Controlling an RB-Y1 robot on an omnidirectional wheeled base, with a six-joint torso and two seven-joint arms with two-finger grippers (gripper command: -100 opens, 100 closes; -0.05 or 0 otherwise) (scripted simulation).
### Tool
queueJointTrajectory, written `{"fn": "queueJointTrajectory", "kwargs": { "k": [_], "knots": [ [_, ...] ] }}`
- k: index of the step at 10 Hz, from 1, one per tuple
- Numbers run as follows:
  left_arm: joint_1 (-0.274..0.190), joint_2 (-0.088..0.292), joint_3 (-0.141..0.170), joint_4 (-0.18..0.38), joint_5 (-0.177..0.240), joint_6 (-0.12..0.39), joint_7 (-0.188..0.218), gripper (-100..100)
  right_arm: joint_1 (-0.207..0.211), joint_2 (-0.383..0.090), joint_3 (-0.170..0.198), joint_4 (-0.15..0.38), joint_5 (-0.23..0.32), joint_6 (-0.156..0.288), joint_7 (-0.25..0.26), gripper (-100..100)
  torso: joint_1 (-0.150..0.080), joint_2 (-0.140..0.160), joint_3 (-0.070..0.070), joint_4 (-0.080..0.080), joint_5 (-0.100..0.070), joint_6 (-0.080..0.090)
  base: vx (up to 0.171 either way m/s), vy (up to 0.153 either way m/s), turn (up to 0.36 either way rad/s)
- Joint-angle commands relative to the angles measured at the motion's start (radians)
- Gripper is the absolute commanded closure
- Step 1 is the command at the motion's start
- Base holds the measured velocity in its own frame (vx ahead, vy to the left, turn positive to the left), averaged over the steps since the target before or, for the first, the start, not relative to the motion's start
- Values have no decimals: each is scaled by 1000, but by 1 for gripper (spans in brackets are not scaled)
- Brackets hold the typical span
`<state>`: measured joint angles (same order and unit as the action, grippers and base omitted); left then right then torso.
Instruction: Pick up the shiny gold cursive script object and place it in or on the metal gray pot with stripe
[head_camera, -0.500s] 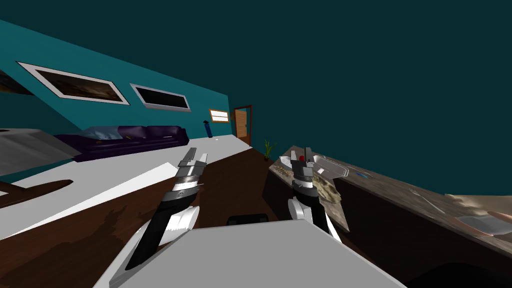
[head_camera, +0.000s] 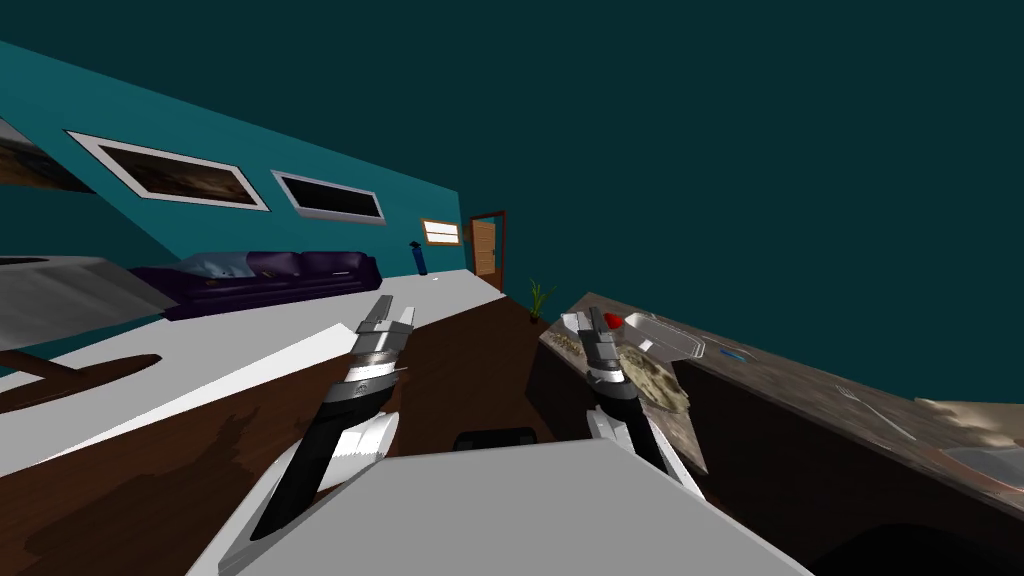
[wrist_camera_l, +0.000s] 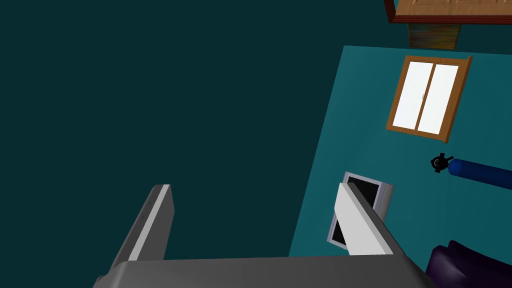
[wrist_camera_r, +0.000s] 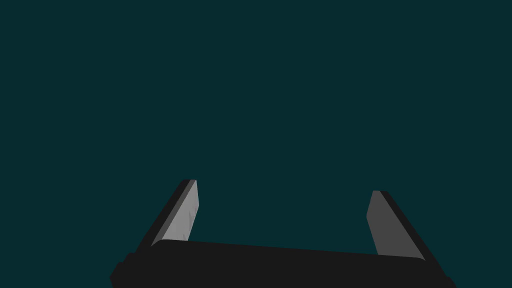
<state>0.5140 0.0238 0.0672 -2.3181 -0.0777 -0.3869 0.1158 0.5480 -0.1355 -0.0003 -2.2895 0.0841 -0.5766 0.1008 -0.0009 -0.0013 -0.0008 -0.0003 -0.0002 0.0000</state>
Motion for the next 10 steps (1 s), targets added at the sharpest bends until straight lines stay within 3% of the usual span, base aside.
{"fn": "queueJointTrajectory", "kwargs": {
  "k": [1, 2, 7, 8, 10],
  "knots": [
    [0, 0, 0, 0, 0, 0, 0, 0, 22, -50, -19, 31, 20, 8, 6, -100, 0, 0, 0, 0, 0, 0, 26, -4, 46],
    [0, 0, 0, 0, 0, 0, 0, 0, 22, -63, -19, 31, 20, 8, 6, -100, 0, 0, 0, 0, 0, 0, 16, -3, 14],
    [0, 0, 0, 0, 0, 0, 0, 0, 104, -213, -83, 147, 76, 2, 22, -100, 0, 0, 0, 0, 0, 0, 19, -1, 45],
    [0, 0, 0, 0, 0, 0, 0, 0, 104, -220, -83, 147, 76, 2, 22, -100, 0, 0, 0, 0, 0, 0, 15, -5, 23],
    [0, 0, 0, 0, 0, 0, 0, 0, 150, -287, -120, 212, 108, -1, 32, -100, 0, 0, 0, 0, 0, 0, 24, -4, 63]
  ]
}}
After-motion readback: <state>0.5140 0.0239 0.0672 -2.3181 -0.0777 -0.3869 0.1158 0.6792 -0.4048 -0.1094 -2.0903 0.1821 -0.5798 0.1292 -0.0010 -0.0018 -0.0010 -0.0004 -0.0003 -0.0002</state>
